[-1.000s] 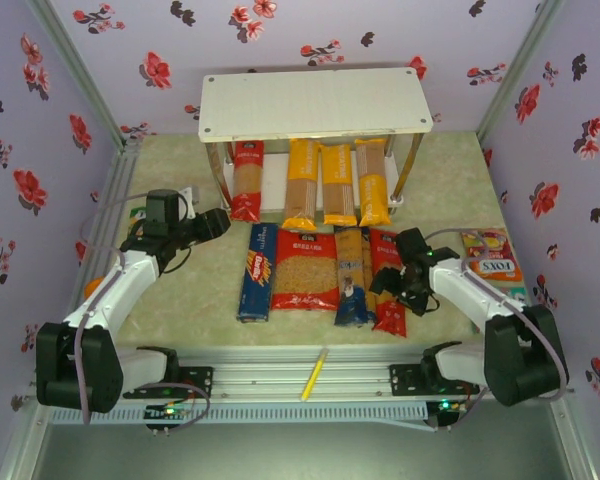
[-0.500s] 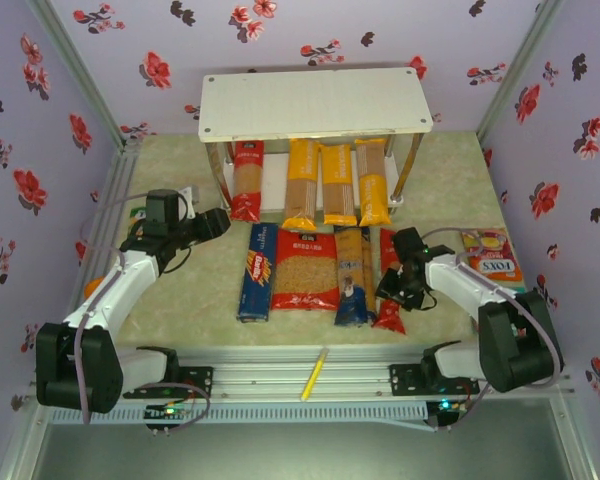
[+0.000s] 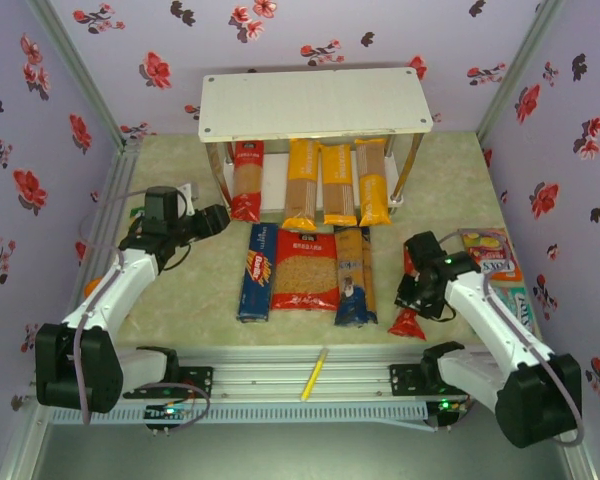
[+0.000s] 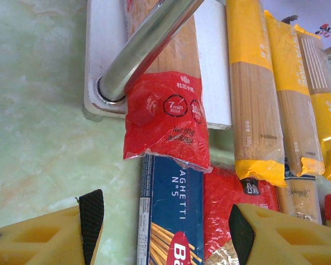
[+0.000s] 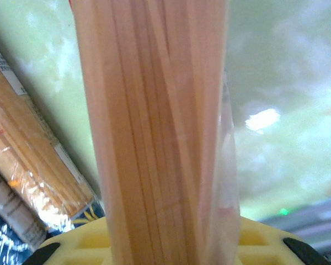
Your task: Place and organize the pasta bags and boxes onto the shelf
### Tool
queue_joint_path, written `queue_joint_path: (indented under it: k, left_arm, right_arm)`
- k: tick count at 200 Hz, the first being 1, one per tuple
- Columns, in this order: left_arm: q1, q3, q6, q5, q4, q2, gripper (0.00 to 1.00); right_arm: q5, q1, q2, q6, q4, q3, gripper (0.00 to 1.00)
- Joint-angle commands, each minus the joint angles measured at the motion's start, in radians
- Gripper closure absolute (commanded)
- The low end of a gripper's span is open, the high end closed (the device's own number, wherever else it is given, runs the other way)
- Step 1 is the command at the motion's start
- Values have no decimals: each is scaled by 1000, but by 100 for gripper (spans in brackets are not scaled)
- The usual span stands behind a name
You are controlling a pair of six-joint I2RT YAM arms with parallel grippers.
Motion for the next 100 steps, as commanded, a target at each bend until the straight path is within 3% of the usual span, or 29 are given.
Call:
queue_joint_path:
  k: [1, 55, 100]
  left_arm:
    - [-5, 51, 23, 10, 10, 16, 37]
    - [0, 105, 25, -18, -23, 50, 38]
    - [2, 123, 24, -32, -33, 45, 38]
  right_arm:
    - [65, 4, -55, -22, -115, 123, 100]
    - [93, 106, -114, -38, -203, 352, 100]
    - [10, 273, -36, 6, -17, 446, 100]
